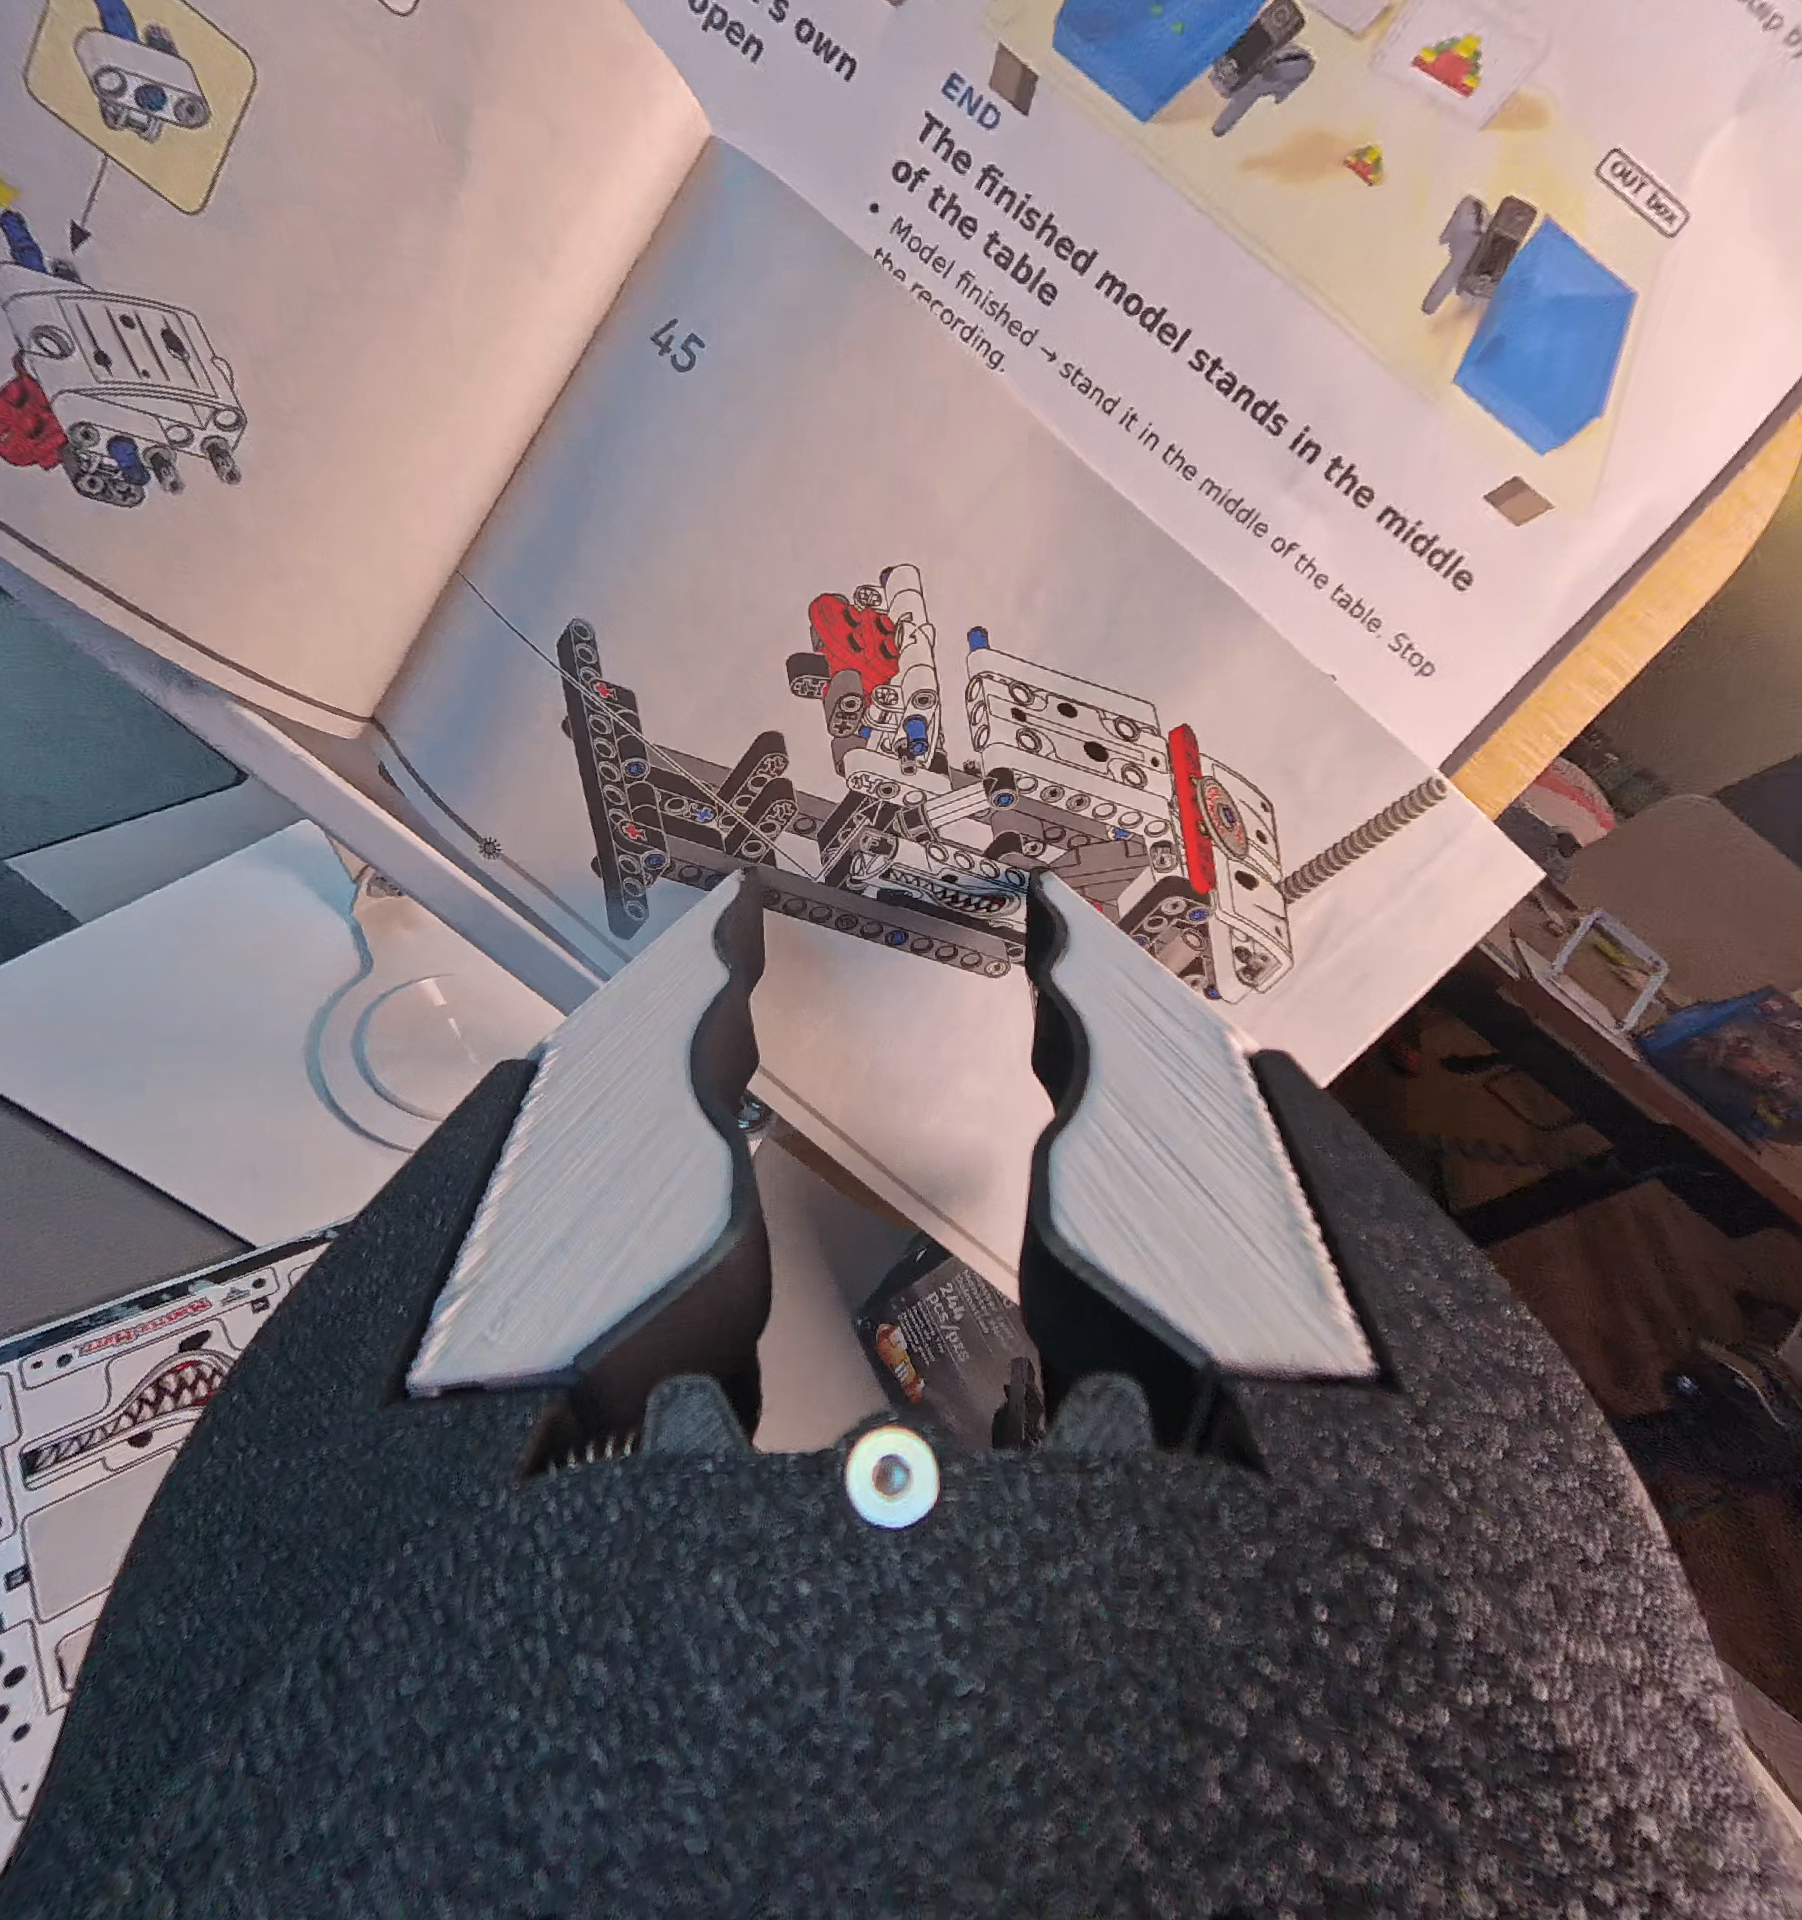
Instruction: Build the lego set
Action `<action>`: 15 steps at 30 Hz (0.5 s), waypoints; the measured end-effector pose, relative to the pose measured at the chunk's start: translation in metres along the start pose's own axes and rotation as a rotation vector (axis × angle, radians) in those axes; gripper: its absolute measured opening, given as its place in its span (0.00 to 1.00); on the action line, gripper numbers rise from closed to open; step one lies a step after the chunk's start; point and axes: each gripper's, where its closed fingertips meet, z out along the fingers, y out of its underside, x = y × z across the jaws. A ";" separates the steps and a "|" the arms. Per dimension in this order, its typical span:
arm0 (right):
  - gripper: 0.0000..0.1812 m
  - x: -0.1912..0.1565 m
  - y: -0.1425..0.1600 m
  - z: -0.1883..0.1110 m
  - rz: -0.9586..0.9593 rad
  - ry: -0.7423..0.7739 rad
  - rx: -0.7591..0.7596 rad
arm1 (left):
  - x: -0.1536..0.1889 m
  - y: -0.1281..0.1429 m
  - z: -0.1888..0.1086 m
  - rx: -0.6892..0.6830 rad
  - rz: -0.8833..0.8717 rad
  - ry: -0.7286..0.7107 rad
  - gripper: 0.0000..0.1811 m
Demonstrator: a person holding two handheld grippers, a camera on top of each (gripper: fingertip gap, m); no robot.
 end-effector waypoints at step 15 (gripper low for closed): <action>0.30 -0.046 -0.019 -0.020 -0.095 -0.247 0.060 | 0.202 0.037 -0.013 -0.078 0.109 0.811 0.15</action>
